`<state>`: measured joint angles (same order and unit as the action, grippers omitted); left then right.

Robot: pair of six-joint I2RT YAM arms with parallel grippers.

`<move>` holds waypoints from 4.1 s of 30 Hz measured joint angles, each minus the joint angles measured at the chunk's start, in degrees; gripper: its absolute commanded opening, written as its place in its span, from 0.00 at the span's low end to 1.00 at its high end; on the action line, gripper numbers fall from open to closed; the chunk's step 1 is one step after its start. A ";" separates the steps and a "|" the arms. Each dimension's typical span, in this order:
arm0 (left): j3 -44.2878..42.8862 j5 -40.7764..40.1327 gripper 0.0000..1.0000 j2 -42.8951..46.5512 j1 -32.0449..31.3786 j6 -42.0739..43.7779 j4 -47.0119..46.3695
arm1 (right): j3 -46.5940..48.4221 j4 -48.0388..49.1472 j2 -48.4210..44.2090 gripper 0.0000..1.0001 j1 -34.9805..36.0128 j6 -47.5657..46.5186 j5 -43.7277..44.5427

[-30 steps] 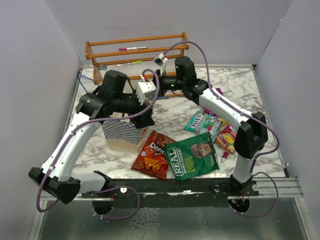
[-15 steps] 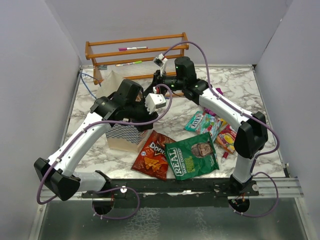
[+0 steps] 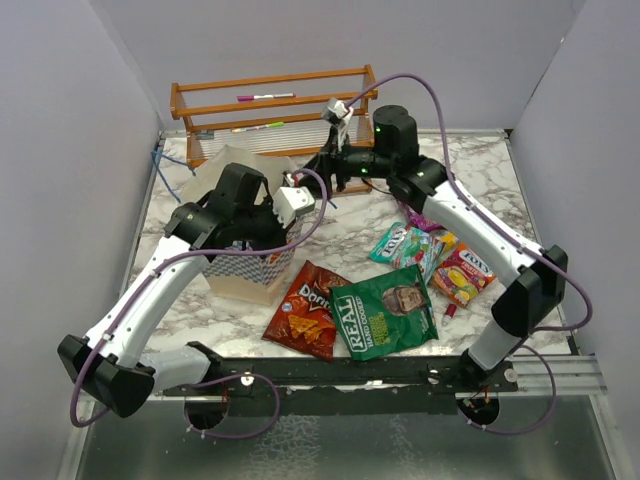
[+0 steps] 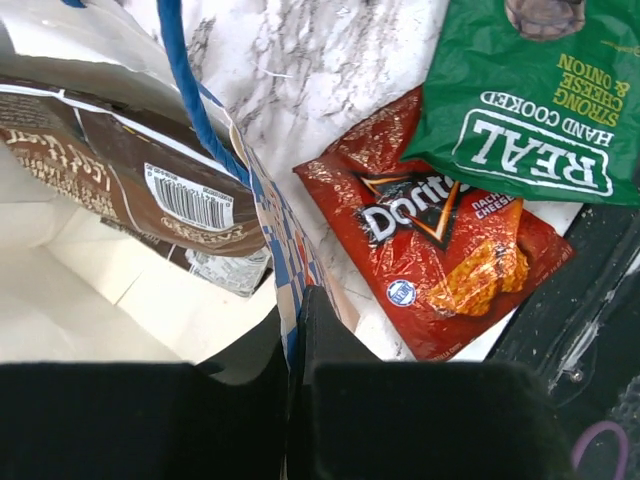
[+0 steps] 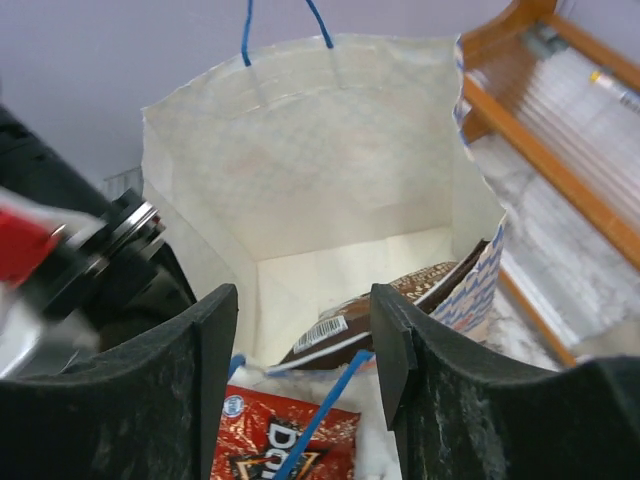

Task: Place the snacks into the paper bag
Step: Adjust the paper bag at the center of the board, then pick up the snack from the center of the board.

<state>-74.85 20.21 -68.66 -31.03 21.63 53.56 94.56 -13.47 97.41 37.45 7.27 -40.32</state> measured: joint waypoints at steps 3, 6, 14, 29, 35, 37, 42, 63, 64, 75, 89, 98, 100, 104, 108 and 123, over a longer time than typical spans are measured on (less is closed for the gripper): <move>0.00 -0.11 0.00 1.16 1.62 0.02 0.00 | -0.57 -0.28 -3.50 0.62 0.00 -2.34 1.38; 0.00 -0.20 0.00 1.70 2.62 0.22 0.07 | -0.94 -0.48 -6.36 0.63 0.00 -4.68 3.26; 0.00 -2.71 0.00 2.10 3.85 1.79 0.96 | -5.62 -1.11 -12.04 0.64 -2.29 -9.55 7.72; -0.39 -3.67 0.34 4.00 6.73 2.78 3.13 | -19.98 -3.21 -22.05 0.63 -13.68 -17.55 15.34; -0.90 -1.79 0.54 4.00 6.97 2.67 3.45 | -27.61 -6.95 -23.17 0.63 -18.08 -22.43 19.10; -0.94 -1.20 0.59 4.00 7.02 2.51 3.67 | -30.05 -8.41 -23.28 0.63 -19.41 -23.96 19.80; -2.93 0.39 0.69 3.96 7.04 2.34 4.20 | -34.62 -13.44 -23.34 0.63 -22.12 -27.91 20.46; 1.09 7.41 0.75 6.84 7.08 4.55 3.54 | -41.97 -32.92 -18.53 0.57 -22.64 -40.22 20.41; 1.40 7.52 0.75 7.04 7.06 4.76 3.54 | -42.03 -32.92 -17.75 0.56 -22.64 -40.44 20.41; 2.67 10.54 0.77 7.54 7.08 5.33 3.50 | -42.21 -32.46 -13.09 0.18 -22.80 -40.79 19.54; 1.46 15.41 0.81 7.04 7.08 4.42 -0.02 | -40.70 -34.34 -15.50 0.01 -22.84 -40.52 17.68; -0.68 18.05 0.81 5.25 7.08 2.01 -3.34 | -33.55 -39.87 -18.01 0.01 -22.84 -41.00 13.64; -1.97 19.04 0.81 4.90 7.08 1.62 -3.82 | -31.41 -41.48 -18.40 0.01 -22.84 -41.20 12.81; -4.24 20.87 0.81 4.37 7.08 0.59 -5.57 | -26.82 -43.80 -19.63 0.01 -22.84 -41.40 11.85; -5.35 22.67 0.81 3.85 7.08 -1.18 -7.85 | -21.84 -45.31 -21.14 0.01 -22.84 -41.16 11.45; -9.73 26.05 0.80 -0.44 7.08 -8.90 -19.06 | 1.68 -47.89 -20.41 0.01 -22.84 -40.02 11.80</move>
<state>-84.58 46.26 -69.10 -23.94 12.73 34.50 96.25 -61.36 76.99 14.61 -32.75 -28.51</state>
